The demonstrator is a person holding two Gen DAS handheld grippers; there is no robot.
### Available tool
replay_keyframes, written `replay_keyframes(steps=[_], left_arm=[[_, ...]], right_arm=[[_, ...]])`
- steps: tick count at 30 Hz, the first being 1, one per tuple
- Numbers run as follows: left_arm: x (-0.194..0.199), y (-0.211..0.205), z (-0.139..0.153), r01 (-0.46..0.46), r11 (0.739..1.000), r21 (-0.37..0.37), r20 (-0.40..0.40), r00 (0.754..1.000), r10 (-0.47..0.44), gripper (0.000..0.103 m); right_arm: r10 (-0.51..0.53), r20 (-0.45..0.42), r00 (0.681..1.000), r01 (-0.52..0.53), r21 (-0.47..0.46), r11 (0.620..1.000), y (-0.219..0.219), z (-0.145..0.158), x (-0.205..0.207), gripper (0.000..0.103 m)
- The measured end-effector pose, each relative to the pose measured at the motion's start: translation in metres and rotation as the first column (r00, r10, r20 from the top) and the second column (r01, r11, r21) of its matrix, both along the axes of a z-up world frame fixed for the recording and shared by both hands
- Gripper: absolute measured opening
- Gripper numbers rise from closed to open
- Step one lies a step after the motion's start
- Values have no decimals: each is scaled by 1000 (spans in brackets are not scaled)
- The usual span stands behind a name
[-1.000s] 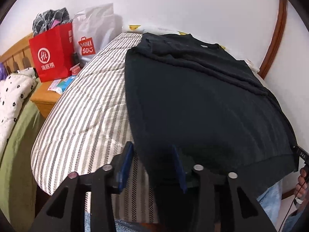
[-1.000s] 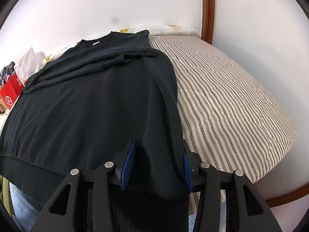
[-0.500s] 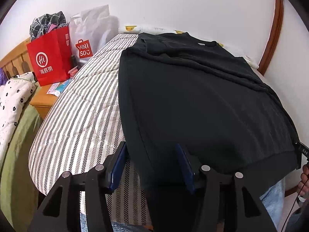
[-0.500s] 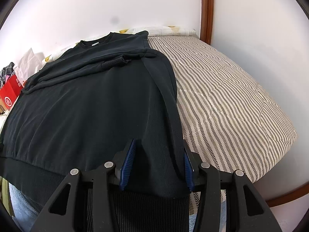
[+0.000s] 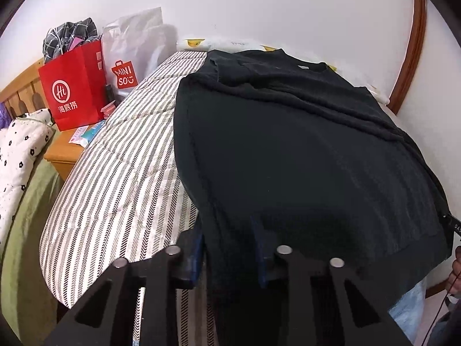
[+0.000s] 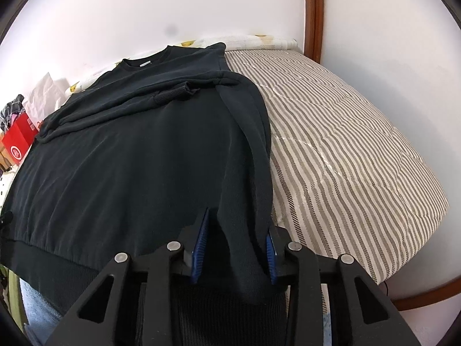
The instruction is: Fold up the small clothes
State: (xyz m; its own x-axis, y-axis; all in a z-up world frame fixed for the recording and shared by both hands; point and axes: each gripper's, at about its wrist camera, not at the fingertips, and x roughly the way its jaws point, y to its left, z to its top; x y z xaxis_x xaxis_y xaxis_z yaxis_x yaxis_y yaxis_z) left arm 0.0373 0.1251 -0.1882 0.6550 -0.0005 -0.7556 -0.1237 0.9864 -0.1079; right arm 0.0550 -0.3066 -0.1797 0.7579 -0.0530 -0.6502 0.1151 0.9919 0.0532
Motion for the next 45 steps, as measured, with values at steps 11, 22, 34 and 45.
replay_keyframes(steps=[11, 22, 34, 45], left_arm=[[7, 17, 3, -14, 985, -170, -27, 1000, 9, 8], [-14, 24, 39, 11, 973, -232, 66, 998, 5, 6], [-23, 40, 69, 23, 963, -267, 124, 992, 10, 6], [22, 49, 99, 14, 966, -257, 169, 985, 30, 6]], right_arm=[[53, 14, 999, -54, 59, 997, 6, 5, 17, 10], [80, 118, 990, -100, 183, 978, -12, 29, -5, 9], [140, 244, 959, -178, 139, 974, 2, 67, -43, 9], [120, 300, 946, -168, 140, 976, 1, 111, -4, 9]])
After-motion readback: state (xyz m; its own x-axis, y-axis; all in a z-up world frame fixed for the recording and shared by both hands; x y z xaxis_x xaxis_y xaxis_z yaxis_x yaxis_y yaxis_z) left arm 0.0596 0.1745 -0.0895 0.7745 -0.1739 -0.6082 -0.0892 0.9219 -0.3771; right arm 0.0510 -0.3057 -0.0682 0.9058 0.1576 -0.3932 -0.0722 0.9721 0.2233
